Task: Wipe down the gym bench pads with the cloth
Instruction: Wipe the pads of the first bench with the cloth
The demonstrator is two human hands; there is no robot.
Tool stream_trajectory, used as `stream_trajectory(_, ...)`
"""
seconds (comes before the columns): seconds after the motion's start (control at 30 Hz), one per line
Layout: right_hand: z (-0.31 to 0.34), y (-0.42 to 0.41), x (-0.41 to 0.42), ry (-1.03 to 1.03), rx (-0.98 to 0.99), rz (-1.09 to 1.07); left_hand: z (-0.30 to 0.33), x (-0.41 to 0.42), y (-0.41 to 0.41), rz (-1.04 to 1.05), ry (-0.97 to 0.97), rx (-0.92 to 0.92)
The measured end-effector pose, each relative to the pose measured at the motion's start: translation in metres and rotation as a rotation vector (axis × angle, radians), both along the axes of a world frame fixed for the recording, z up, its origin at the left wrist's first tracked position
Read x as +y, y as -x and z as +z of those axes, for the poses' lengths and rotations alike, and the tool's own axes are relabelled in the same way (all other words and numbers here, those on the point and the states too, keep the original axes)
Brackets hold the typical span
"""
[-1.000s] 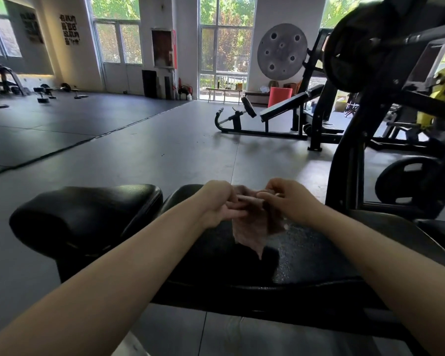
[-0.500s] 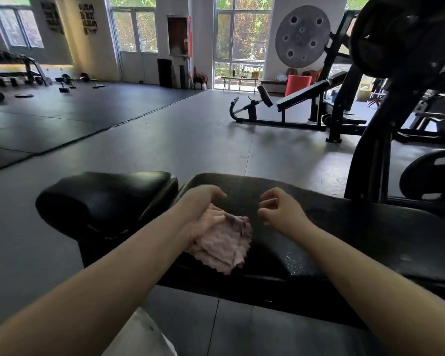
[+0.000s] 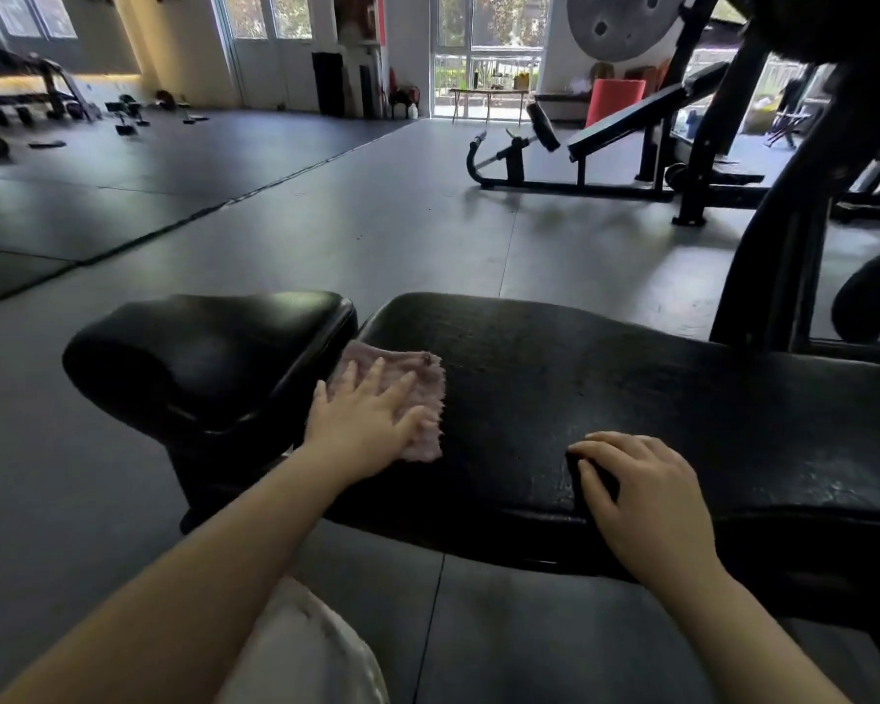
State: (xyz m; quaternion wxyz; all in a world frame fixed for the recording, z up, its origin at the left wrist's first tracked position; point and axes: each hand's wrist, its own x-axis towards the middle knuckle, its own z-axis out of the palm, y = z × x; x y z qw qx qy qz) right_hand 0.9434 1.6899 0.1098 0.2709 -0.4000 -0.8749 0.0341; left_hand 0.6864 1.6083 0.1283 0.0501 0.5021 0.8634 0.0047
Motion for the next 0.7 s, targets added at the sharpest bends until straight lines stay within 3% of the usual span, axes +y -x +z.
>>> stream_trajectory(0.07, -0.002, -0.001, 0.000, -0.001, 0.022, -0.010, -0.001, -0.004, 0.019, 0.149, -0.015, -0.040)
stream_trajectory(0.17, -0.004, 0.000, 0.000, -0.017, 0.046, -0.020, -0.002, -0.009, -0.002, 0.157, -0.012, 0.038)
stream_trajectory(0.4, -0.002, -0.011, 0.010, 0.069, 0.203, -0.053, -0.004, 0.011, -0.147, -0.313, -0.015, 0.049)
stream_trajectory(0.53, 0.006, -0.034, 0.027, 0.073, 0.162, -0.173, 0.000, 0.021, -0.126, -0.440, 0.042, 0.060)
stream_trajectory(0.6, 0.009, -0.044, 0.031, 0.071, 0.134, -0.202, 0.007, 0.029, -0.084, -0.355, 0.048, 0.036)
stream_trajectory(0.7, 0.011, -0.058, 0.030, 0.016, 0.091, -0.237, 0.013, 0.033, -0.019, -0.006, 0.063, -0.018)
